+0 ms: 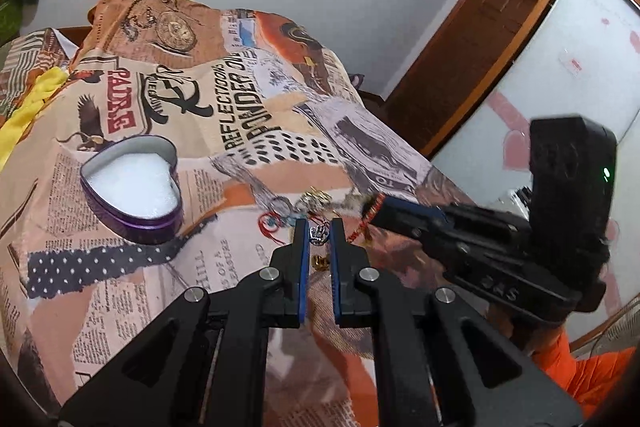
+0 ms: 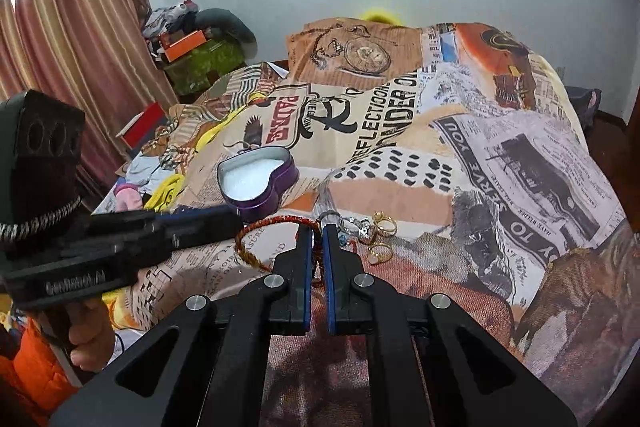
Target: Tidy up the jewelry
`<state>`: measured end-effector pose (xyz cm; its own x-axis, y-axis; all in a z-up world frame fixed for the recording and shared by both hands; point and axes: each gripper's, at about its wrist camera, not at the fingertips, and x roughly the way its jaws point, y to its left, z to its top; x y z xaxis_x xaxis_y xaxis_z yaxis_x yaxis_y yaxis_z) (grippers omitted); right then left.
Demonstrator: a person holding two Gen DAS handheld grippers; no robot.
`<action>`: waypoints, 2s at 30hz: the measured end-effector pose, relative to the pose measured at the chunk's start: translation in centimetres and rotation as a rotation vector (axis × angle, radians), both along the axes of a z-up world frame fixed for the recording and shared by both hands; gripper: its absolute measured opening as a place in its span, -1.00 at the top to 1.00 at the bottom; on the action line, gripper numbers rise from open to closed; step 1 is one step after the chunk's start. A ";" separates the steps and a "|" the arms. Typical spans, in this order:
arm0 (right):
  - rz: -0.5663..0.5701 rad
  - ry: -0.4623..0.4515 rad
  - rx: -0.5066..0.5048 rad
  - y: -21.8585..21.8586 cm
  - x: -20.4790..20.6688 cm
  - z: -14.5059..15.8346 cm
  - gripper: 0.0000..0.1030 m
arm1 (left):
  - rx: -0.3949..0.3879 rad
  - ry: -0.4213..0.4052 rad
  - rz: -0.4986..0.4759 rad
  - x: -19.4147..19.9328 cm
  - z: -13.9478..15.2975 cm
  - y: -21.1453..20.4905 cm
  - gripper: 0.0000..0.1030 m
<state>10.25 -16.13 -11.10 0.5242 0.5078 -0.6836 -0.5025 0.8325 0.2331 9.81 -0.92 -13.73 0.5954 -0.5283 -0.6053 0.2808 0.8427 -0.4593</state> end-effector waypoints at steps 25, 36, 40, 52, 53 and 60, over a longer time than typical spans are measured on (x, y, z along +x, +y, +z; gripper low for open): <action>-0.009 -0.067 -0.003 3.4 1.7 2.3 0.91 | 0.107 -0.081 0.254 -0.4 1.6 8.3 0.85; 0.029 -0.083 -0.002 6.3 2.9 2.9 0.91 | 0.141 -0.109 0.284 1.5 1.7 10.2 0.85; 0.042 -0.080 -0.011 7.4 3.7 2.9 0.91 | 0.154 -0.108 0.294 2.5 1.3 10.8 0.85; 0.094 -0.016 -0.062 11.0 6.1 0.9 0.91 | 0.157 -0.047 0.275 5.6 -2.0 11.7 0.85; 0.097 -0.007 -0.069 11.3 6.3 0.6 0.91 | 0.157 -0.042 0.273 5.8 -2.2 11.7 0.85; 0.119 0.091 -0.085 12.3 7.8 -1.6 0.91 | 0.165 -0.009 0.250 6.8 -3.8 11.8 0.85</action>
